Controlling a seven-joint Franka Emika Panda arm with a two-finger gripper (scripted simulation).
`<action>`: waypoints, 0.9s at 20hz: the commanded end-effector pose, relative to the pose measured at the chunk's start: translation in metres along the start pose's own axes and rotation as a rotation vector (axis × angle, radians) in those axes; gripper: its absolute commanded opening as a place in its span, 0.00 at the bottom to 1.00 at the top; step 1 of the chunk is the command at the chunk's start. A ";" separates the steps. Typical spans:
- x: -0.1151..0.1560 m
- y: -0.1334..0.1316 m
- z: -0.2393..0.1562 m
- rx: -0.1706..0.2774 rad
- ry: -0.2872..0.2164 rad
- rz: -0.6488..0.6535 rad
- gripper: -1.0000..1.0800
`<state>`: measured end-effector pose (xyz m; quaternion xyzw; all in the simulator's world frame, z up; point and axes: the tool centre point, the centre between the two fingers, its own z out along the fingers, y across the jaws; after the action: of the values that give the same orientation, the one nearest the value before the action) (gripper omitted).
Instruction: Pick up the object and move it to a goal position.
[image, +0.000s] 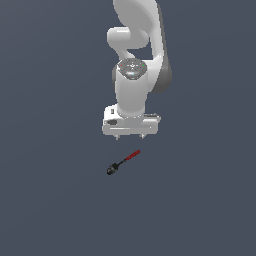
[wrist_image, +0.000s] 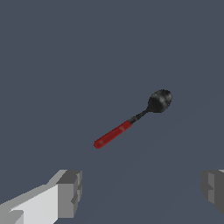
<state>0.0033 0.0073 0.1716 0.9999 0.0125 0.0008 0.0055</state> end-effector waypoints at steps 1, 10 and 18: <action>0.001 0.001 0.003 0.001 -0.001 0.022 0.96; 0.007 0.005 0.023 0.009 -0.003 0.183 0.96; 0.016 0.011 0.052 0.015 -0.006 0.416 0.96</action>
<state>0.0177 -0.0028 0.1257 0.9852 -0.1712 -0.0011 -0.0018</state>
